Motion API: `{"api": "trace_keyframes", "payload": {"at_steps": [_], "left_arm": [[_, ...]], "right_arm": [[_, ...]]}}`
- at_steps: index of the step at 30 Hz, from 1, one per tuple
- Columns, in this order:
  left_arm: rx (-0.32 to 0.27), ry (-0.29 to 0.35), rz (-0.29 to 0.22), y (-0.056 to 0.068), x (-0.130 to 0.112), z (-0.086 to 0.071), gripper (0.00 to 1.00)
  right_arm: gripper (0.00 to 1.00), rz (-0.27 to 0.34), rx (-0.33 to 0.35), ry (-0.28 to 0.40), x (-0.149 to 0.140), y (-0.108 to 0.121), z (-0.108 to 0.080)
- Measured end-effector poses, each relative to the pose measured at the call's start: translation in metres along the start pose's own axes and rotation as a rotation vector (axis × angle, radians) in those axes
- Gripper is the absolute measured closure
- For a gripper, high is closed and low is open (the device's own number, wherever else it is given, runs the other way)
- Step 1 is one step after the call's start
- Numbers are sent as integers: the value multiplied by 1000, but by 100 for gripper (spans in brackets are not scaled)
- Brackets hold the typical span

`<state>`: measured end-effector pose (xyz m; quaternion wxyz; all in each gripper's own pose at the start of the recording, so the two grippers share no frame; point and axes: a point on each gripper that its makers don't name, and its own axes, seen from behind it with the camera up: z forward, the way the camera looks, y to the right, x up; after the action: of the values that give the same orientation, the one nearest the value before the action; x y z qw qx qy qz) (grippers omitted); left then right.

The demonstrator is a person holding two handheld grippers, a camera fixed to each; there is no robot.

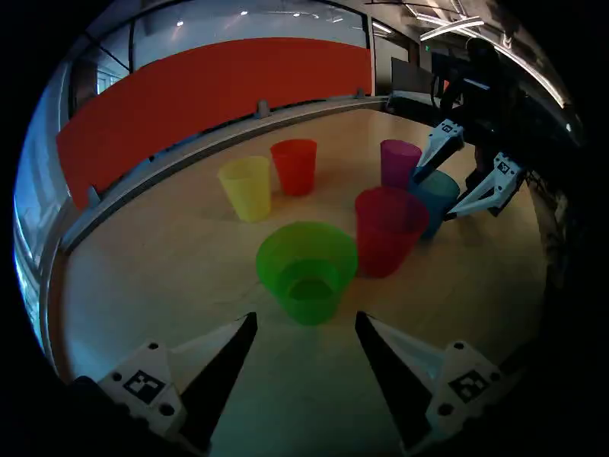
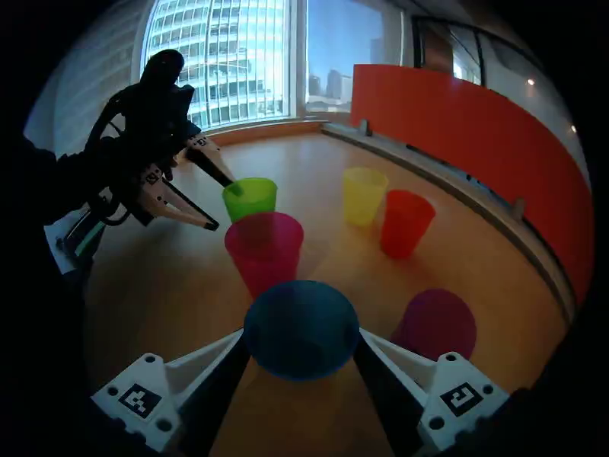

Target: Pour water

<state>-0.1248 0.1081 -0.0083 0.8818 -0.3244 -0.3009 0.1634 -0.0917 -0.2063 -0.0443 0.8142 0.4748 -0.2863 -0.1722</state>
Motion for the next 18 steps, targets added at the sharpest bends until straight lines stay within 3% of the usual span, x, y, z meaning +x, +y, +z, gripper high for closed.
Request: {"api": "trace_keyframes", "payload": {"at_steps": [3, 18], "left_arm": [[5, 1, 2, 0, 0, -2, 4], [42, 26, -28, 0, 0, -22, 4]], "right_arm": [[0, -7, -10, -10, -4, 1, -1], [0, 2, -45, -4, -18, -5, -27]]}}
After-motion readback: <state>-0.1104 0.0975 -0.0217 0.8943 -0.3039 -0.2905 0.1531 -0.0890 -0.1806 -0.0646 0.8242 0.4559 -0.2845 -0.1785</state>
